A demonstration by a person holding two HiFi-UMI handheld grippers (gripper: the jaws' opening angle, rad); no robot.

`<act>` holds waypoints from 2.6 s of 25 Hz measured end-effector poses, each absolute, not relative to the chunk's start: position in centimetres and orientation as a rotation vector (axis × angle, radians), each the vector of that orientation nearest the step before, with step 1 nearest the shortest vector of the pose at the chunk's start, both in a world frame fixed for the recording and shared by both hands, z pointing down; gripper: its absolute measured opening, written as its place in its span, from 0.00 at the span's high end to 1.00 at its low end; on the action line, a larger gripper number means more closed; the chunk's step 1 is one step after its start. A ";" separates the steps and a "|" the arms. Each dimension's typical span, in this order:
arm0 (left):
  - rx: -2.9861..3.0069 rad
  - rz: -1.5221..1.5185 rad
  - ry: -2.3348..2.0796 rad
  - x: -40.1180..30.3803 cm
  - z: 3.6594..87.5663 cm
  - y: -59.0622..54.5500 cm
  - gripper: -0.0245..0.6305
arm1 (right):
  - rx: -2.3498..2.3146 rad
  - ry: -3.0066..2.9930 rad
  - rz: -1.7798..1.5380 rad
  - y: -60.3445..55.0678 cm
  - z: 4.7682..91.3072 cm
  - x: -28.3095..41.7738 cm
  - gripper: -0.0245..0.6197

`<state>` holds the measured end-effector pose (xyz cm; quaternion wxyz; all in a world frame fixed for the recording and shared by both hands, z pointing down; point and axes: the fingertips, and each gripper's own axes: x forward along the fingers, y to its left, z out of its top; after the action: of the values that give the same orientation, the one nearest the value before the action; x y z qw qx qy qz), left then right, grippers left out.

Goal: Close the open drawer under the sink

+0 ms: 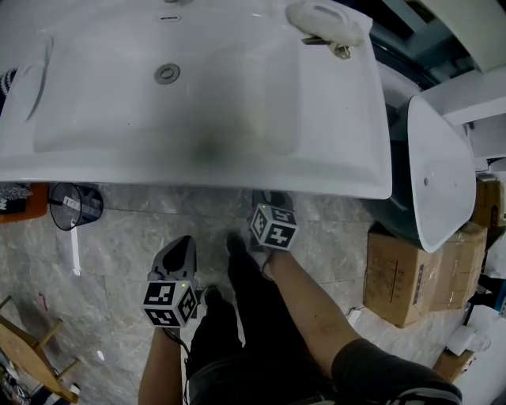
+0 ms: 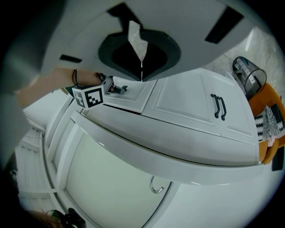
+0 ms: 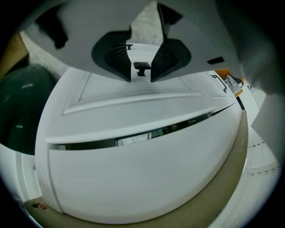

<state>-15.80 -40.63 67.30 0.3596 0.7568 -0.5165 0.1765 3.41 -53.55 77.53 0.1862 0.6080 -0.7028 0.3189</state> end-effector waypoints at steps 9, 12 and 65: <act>2.003 0.429 -1.319 -17.1 64.5 -37.2 0.94 | 1.752 -1.978 0.864 -49.2 74.0 3.2 0.74; 2.034 0.433 -1.299 -17.4 62.6 -35.1 0.94 | 1.740 -2.012 0.847 -46.3 71.1 2.3 0.74; 2.362 0.264 -1.282 0.5 41.9 0.3 0.94 | 1.609 -2.505 0.663 -2.4 43.8 15.0 0.91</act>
<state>0.52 0.31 41.86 0.2186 0.8535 -0.4632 0.0956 14.97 -2.42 43.84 0.0458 0.5271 -0.8203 0.2173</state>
